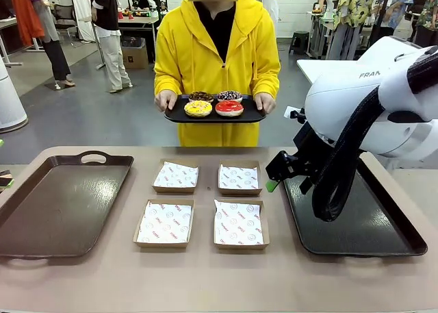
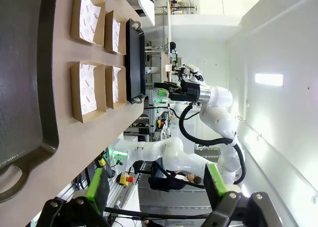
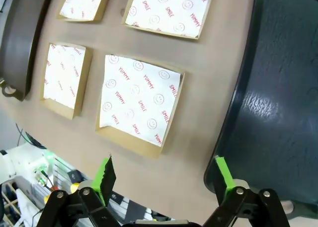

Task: Individually package the donuts and arrange them on the tray.
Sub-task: Pick up one Paper togo box.

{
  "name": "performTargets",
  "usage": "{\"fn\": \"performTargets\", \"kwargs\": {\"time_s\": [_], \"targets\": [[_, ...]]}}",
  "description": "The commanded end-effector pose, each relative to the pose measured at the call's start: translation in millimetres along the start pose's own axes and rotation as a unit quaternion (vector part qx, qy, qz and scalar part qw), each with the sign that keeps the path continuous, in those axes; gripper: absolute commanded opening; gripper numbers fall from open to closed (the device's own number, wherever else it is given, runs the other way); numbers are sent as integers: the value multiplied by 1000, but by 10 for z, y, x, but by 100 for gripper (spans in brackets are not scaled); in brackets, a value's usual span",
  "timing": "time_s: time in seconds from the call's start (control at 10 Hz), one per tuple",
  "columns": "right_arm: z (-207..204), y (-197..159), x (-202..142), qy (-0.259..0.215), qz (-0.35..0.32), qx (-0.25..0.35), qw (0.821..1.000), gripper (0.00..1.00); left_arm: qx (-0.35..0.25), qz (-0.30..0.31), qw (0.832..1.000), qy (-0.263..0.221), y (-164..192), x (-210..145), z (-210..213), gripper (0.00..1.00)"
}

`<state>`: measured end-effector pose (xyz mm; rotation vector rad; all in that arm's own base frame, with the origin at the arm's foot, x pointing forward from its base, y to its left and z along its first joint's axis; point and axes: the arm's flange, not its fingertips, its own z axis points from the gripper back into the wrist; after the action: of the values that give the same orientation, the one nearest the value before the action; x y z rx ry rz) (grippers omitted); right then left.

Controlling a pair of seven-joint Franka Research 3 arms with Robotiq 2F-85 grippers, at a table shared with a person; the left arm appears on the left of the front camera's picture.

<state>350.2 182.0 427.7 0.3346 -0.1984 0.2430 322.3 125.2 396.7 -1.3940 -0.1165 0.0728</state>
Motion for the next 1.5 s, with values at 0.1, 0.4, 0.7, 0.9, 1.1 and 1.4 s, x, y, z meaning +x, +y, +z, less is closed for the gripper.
{"fn": "performTargets", "kwargs": {"time_s": [0.1,0.4,0.7,0.9,1.1,1.4], "targets": [[-2,-2,-4,2,3,1,1000,100,-11,-5,1000,-5,-14,-7,9,100],[0,0,0,0,0,0,1000,100,-11,-5,1000,-5,-14,-7,9,100],[-386,295,117,45,-1,-64,997,100,-11,-5,1000,-5,-14,-7,9,100],[-598,345,188,59,-29,-74,995,100,-11,-5,1000,-5,-14,-7,9,100],[-851,334,298,62,-77,-89,991,100,-11,-5,1000,-5,-14,-7,9,100],[-1131,295,351,70,-97,-107,987,100,-11,-5,1000,-5,-14,-7,9,100]]}}
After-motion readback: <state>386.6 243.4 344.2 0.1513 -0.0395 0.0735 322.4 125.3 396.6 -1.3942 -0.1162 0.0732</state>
